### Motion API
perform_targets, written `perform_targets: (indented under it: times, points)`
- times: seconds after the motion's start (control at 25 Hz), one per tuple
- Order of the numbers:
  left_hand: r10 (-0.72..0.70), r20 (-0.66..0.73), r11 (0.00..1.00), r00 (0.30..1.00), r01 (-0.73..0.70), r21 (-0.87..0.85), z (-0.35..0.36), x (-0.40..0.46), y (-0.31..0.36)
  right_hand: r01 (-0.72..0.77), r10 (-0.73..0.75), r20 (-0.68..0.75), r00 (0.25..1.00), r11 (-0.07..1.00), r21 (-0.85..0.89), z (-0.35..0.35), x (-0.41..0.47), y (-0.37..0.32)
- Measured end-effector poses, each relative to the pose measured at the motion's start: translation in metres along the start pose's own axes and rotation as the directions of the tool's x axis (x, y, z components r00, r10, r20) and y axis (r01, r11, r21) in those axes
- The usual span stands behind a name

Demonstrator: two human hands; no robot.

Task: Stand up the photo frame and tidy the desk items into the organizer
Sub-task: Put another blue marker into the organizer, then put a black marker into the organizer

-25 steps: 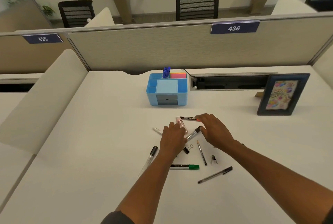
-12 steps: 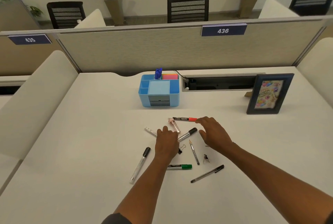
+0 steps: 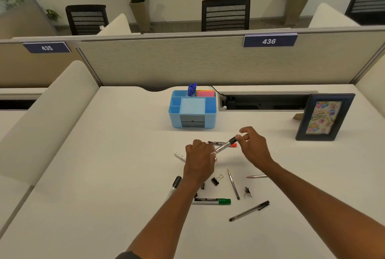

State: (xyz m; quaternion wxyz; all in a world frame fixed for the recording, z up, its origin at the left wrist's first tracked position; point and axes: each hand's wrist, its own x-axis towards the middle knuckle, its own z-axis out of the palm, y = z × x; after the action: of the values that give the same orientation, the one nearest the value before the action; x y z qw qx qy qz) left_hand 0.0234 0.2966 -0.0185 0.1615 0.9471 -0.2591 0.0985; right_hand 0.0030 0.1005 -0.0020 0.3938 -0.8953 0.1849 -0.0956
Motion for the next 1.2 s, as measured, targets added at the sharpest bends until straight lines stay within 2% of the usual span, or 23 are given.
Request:
perform_targets:
  times: [0.16,0.36,0.44,0.52,0.6,0.68,0.8,0.92,1.2]
  points:
    - [-0.039,-0.002,0.997,0.999,0.039,-0.062,-0.008,0.024,-0.008,-0.055,0.058,-0.011,0.998,0.978,0.203,-0.008,0.026,-0.029]
    - [-0.074,-0.053,0.977,0.996,0.062,-0.205,-0.021,0.071,-0.016,0.007,0.016,-0.071,0.997,0.949,0.315,-0.024,0.071,-0.063]
    - [-0.118,-0.021,0.966,0.993,0.11,-0.233,-0.019,0.087,-0.025,0.029,0.033,-0.153,0.988,0.924,0.381,-0.03,0.092,-0.073]
    - [-0.176,0.073,0.964,0.982,0.187,-0.187,-0.014,0.098,-0.037,0.052,0.059,-0.244,0.968,0.903,0.426,-0.034,0.111,-0.08]
    - [-0.195,0.185,0.976,0.963,0.209,-0.062,-0.009,0.103,-0.049,0.091,0.043,-0.318,0.947,0.915,0.393,-0.033,0.126,-0.086]
    - [-0.168,0.262,0.986,0.95,0.16,0.053,-0.004,0.105,-0.058,0.132,-0.016,-0.354,0.935,0.943,0.306,-0.029,0.139,-0.093]
    - [-0.124,0.284,0.983,0.951,0.079,0.165,0.001,0.103,-0.065,0.177,-0.115,-0.309,0.944,0.968,0.18,-0.016,0.155,-0.101]
    - [-0.115,0.282,0.981,0.952,0.064,0.185,0.002,0.103,-0.066,0.175,-0.154,-0.229,0.961,0.982,0.074,0.005,0.168,-0.105]
    - [-0.134,0.323,0.98,0.937,0.078,0.181,-0.002,0.105,-0.063,0.028,-0.032,-0.107,0.994,0.999,-0.035,0.057,0.186,-0.091]
